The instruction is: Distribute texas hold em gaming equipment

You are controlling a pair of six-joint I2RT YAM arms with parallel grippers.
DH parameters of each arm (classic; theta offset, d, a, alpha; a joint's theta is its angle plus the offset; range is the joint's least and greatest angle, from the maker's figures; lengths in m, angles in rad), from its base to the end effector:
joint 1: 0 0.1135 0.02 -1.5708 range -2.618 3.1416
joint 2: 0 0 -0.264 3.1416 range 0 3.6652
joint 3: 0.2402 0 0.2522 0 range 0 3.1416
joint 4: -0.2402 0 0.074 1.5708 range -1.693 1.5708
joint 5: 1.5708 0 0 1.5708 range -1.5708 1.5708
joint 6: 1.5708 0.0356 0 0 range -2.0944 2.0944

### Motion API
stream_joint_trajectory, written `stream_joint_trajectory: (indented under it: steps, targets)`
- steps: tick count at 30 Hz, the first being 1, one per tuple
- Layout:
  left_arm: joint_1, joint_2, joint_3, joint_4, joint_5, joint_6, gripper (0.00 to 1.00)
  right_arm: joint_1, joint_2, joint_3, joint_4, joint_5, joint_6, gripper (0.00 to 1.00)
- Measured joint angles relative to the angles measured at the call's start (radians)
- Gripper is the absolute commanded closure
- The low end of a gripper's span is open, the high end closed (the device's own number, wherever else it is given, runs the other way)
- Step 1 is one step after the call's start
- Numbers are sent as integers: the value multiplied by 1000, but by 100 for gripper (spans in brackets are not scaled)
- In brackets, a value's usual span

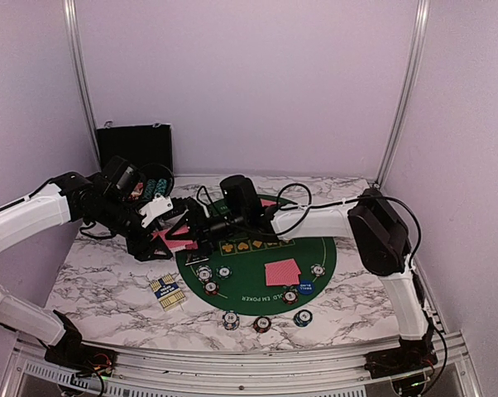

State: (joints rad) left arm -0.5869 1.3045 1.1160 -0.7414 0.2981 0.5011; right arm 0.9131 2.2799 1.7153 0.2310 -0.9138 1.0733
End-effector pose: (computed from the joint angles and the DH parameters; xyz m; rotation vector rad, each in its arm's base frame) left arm 0.2165 -0.1566 0.2946 1.3921 2.0622 -0.4082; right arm 0.2964 0.4299 0.2021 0.6108 -2.3288 -1.9651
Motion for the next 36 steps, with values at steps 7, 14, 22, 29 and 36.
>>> stream_joint_trajectory:
  steps: [7, 14, 22, 29, 36]
  targets:
    - [0, 0, 0, 0, 0, 0, 100, -14, -43, -53, -2, -2, -9, 36]
    - [0, 0, 0, 3, -1, 0, 100, -28, -103, -123, -11, -4, -13, 42]
    - [0, -2, 0, 4, -2, 0, 100, -35, -137, -143, -16, -8, -26, 64]
    - [0, -2, -6, 4, -3, 0, 100, -35, -146, -143, -38, -18, -46, 77]
    - [0, -2, -7, 5, -3, 0, 100, -48, -184, -150, -91, -19, -71, 86]
